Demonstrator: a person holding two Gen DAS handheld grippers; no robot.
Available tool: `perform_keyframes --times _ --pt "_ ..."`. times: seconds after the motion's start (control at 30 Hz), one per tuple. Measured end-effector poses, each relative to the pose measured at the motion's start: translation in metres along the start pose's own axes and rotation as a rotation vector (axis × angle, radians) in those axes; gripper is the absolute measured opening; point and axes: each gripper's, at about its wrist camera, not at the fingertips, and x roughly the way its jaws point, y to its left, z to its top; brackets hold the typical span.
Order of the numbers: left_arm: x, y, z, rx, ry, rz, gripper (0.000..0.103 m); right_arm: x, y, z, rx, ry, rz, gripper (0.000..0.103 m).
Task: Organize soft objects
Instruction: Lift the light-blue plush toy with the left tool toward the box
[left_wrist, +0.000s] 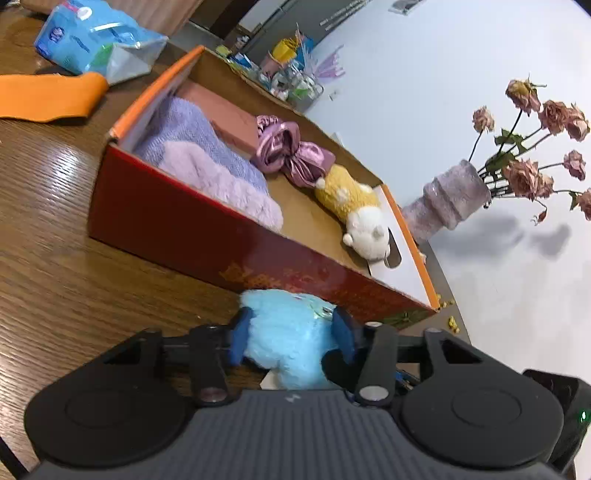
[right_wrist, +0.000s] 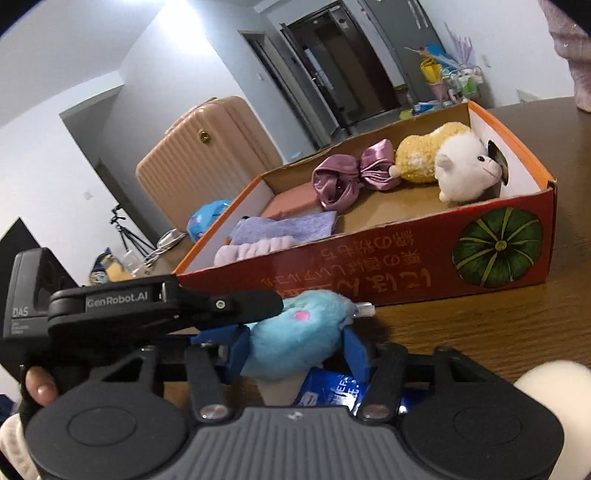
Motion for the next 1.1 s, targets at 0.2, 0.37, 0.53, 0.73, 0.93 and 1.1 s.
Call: perform_keyframes --times 0.2,0.37,0.53,0.73,0.93,1.1 --pt "-0.045 -0.047 -0.008 0.152 -0.084 -0.068 0.041 -0.059 0.023 0.001 -0.073 -0.112 0.030 0.049" --pt "-0.073 -0.096 -0.051 0.275 -0.085 -0.089 0.041 -0.118 0.031 -0.029 -0.110 -0.120 0.012 0.049" --pt "-0.064 -0.110 -0.124 0.300 0.009 -0.108 0.042 -0.167 0.014 -0.083 -0.125 -0.040 -0.055 0.049" --pt "-0.037 -0.096 -0.164 0.248 0.066 -0.076 0.050 -0.187 0.016 -0.133 -0.165 0.026 -0.111 0.054" --pt "-0.083 -0.101 -0.155 0.276 -0.059 -0.051 0.063 -0.218 0.021 -0.133 -0.186 -0.051 0.001 0.053" --pt "-0.091 -0.097 -0.171 0.255 -0.010 -0.046 0.064 -0.205 -0.010 -0.118 -0.075 -0.077 -0.040 0.055"
